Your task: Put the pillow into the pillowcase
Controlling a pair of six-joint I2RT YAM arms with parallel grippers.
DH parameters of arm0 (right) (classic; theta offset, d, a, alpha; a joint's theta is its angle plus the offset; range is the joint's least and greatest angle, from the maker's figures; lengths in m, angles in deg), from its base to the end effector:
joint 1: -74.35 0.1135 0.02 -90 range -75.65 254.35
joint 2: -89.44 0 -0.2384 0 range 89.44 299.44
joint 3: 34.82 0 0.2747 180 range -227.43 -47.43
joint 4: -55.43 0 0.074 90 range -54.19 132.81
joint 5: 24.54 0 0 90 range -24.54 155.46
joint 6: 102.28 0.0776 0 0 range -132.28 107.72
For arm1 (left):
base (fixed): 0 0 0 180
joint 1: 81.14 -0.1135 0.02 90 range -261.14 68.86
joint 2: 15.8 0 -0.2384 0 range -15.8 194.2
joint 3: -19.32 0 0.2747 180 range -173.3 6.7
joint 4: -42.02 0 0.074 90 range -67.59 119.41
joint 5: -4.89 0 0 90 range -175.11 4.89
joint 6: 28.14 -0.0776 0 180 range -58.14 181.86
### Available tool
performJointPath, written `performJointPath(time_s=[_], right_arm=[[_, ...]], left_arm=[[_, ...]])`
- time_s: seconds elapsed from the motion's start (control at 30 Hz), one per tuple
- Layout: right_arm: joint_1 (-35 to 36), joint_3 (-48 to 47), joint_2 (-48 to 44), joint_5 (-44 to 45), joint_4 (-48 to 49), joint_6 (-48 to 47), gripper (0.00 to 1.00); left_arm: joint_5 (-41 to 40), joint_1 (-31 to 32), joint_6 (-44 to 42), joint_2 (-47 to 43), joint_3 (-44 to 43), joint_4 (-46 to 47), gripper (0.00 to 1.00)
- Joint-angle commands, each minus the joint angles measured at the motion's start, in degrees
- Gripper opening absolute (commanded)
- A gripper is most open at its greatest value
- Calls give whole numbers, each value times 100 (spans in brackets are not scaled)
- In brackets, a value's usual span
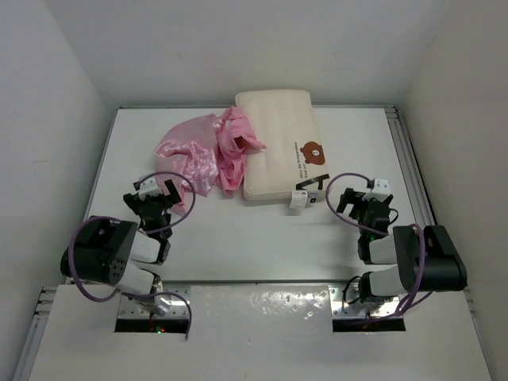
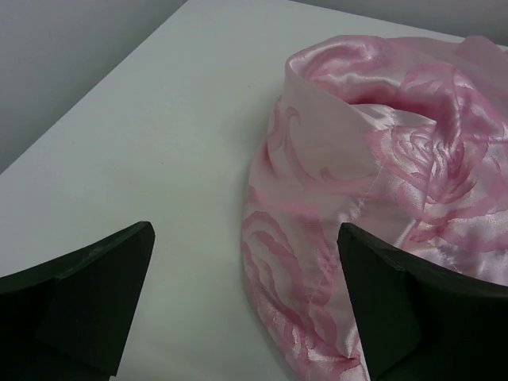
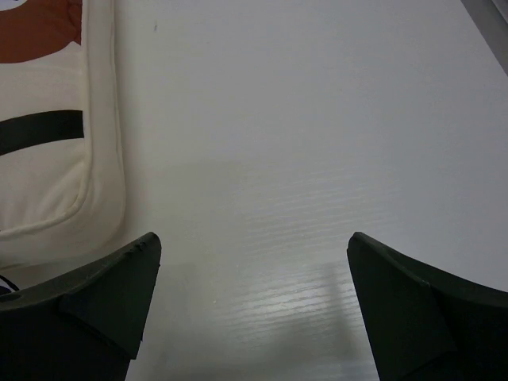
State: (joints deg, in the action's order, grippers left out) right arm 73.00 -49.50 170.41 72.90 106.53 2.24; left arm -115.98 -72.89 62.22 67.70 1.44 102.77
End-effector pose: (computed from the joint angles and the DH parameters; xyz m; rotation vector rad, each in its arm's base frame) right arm 0.2384 -0.0157 0.0579 0.3430 1.8015 0.0423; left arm 0.2497 0.0040 0.0882 -0.2953 1.6275 0.3309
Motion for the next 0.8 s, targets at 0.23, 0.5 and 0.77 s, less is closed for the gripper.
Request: performJointPath(time_s=[0.23,0.5,0.77], right_arm=[[291,-1294,-1029,-209,-2890,-493,99],[1434,-3641,-972,1091,-4525,-3640,99],[1909,-6077,550,-1729,-6768,-1500,30]], left_arm=[[1792,-122,-835,-307,59,546,100],[4056,36,-3545,-1391,-4064,-6637,100],[4027,141,-3516,-687,-4555,-7969,99]])
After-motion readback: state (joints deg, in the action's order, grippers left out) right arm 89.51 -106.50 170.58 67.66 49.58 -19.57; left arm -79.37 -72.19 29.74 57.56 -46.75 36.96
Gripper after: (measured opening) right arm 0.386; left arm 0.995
